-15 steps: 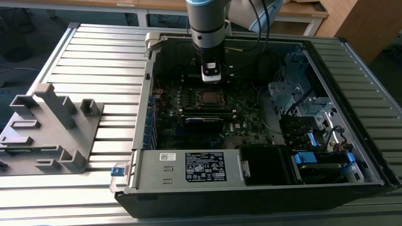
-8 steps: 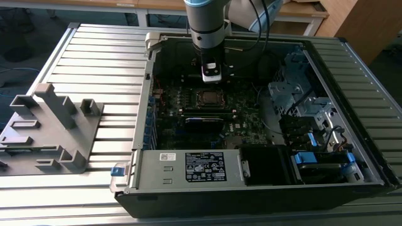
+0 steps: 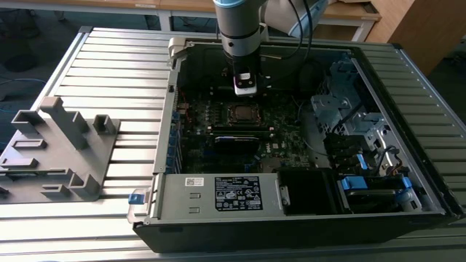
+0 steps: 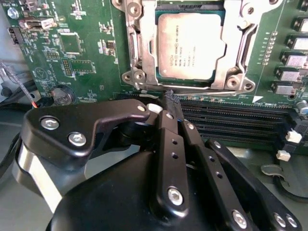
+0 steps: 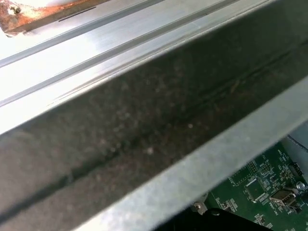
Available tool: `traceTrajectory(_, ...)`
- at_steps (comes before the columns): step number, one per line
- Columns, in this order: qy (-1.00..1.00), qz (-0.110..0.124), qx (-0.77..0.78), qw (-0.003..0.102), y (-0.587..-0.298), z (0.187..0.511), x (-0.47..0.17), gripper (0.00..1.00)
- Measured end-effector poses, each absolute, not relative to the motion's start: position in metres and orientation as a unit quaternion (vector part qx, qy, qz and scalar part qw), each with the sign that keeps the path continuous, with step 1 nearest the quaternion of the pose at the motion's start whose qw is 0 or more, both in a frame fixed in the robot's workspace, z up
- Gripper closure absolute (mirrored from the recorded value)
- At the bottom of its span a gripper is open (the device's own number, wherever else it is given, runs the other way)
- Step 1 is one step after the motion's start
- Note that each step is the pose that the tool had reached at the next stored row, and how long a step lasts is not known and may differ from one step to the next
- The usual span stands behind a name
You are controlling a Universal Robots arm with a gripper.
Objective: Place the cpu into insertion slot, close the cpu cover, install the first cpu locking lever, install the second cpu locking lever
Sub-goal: 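Install the first cpu locking lever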
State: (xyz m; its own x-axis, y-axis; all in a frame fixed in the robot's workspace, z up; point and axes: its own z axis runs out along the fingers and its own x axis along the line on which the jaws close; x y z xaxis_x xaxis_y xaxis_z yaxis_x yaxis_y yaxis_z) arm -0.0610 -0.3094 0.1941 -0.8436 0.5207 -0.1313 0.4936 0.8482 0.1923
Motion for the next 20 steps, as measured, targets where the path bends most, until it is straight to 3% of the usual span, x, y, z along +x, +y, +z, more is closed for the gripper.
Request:
traceTrajectory(6, 0.958, 0.066, 0.264, 0.095, -0.3094, 0.1921, -0.0609, 0.89)
traceTrajectory(20, 0.958, 0.066, 0.264, 0.095, -0.3094, 0.2017, -0.0609, 0.89)
